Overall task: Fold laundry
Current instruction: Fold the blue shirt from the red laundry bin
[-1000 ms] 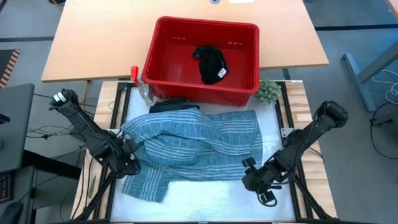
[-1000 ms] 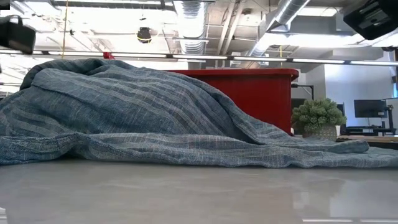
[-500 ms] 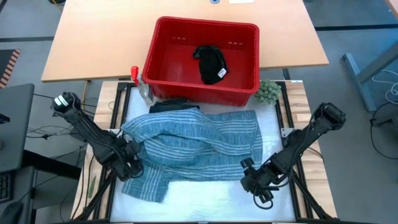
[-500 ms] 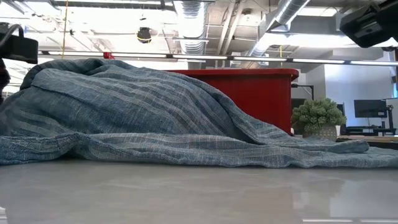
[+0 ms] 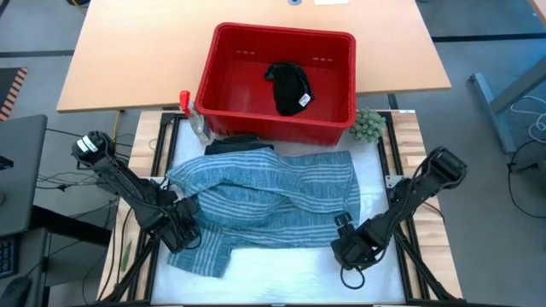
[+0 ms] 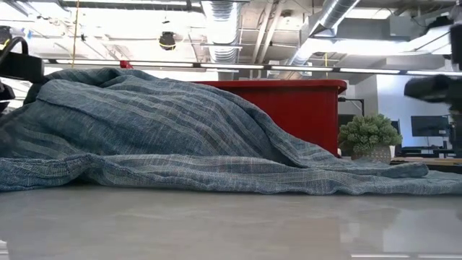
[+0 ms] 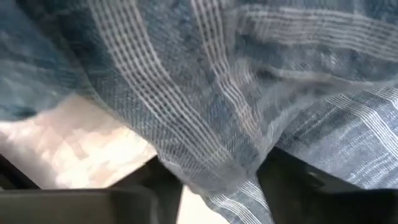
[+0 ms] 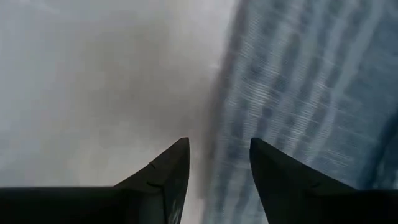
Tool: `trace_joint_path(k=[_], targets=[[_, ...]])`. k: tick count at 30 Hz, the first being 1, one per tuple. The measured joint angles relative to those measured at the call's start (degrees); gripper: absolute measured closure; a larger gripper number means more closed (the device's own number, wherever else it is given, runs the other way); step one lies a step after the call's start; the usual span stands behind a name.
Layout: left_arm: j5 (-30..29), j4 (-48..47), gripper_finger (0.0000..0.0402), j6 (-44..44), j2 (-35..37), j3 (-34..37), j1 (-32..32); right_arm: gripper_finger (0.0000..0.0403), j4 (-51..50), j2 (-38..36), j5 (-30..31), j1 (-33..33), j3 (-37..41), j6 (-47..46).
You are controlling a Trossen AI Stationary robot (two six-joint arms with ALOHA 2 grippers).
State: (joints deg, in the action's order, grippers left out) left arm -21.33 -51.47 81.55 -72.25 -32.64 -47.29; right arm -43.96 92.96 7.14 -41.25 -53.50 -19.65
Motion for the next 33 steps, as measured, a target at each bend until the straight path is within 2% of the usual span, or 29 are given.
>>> trace_joint_path(k=[5, 8, 13, 14, 19, 25, 33], targets=[[2.2, 0.7, 0.0333, 0.5, 0.0, 0.0, 0.0, 0.0233, 1.3, 2.3, 1.8, -0.3, 1.6, -2.6], [5.3, 3.2, 0.0389, 0.1, 0.0, 0.0, -0.1, 0.0269, 1.4, 3.6, 2.2, -0.9, 1.6, -4.4], [10.7, 8.5, 0.04, -1.1, 0.6, -0.7, -1.2, 0.0377, 1.0, 2.8, 2.5, -2.4, 1.7, -9.9], [11.1, 9.9, 0.0401, -1.6, 1.4, -1.1, -1.5, 0.0385, 0.9, 2.4, 2.1, -2.6, 1.8, -11.3], [12.4, 11.5, 0.0401, -2.6, 7.3, -4.0, -2.3, 0.0373, -0.2, -1.7, -1.0, -4.1, 2.0, -16.8], [12.5, 12.0, 0.0401, -1.9, 18.6, -7.1, -3.6, 0.0386, 0.0, -10.1, -4.4, -6.3, 2.0, -19.3], [11.1, 15.7, 0.0402, -1.6, 29.0, -8.3, -6.1, 0.0382, -1.6, -20.7, -2.9, -6.4, 1.9, -26.9]])
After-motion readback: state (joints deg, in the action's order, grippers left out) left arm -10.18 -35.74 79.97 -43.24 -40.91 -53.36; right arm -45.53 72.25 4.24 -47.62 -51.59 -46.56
